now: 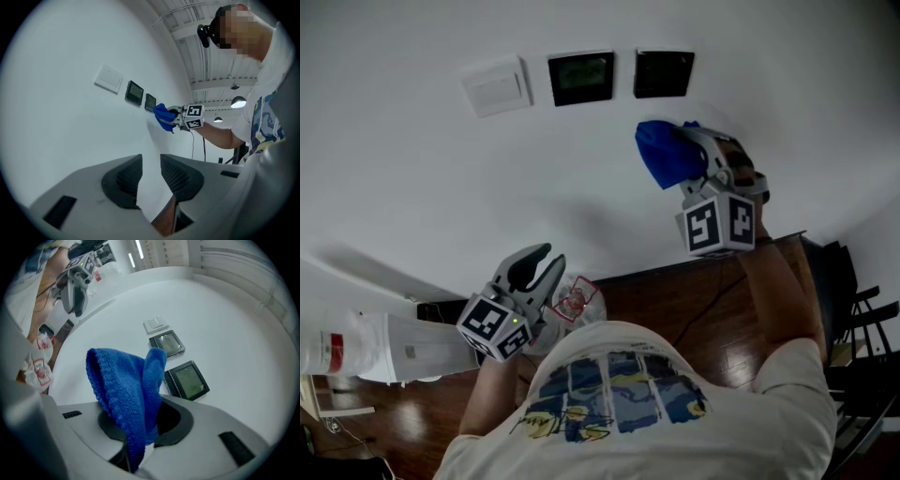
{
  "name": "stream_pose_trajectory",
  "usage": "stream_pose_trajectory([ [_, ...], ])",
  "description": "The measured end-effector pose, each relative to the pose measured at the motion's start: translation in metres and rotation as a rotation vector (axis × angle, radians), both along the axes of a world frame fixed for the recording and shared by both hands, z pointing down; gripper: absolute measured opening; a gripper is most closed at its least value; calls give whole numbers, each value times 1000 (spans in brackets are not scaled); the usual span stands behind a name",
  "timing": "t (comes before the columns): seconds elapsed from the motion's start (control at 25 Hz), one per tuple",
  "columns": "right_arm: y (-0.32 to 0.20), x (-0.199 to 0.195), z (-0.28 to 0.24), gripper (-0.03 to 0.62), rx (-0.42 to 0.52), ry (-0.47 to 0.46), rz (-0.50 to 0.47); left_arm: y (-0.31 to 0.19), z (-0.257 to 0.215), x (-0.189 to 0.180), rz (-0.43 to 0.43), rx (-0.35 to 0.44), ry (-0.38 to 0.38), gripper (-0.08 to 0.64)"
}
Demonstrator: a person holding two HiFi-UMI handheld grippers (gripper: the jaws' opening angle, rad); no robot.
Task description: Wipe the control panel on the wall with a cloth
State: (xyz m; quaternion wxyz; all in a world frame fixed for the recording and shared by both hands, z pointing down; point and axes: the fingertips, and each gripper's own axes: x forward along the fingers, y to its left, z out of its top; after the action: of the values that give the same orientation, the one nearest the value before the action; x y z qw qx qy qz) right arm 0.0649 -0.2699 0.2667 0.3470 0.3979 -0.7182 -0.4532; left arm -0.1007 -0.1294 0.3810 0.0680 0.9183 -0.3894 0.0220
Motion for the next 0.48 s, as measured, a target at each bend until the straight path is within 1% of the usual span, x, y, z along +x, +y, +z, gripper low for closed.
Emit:
stream_pose_trajectory([
  [0.12, 13, 4, -5, 86, -103, -199, -59, -1, -1, -2, -8, 5, 2, 97],
  [0.16, 19, 5, -9, 86, -139, -282, -82, -1, -2, -3, -10, 5, 4, 97],
  [0.32, 39, 18, -17, 86, -300, -664, -158, -1, -5, -3, -9, 8, 17, 97],
  [0.48, 59, 36, 1, 86, -444, -977, -235, 0, -6, -4, -12, 9, 23, 97],
])
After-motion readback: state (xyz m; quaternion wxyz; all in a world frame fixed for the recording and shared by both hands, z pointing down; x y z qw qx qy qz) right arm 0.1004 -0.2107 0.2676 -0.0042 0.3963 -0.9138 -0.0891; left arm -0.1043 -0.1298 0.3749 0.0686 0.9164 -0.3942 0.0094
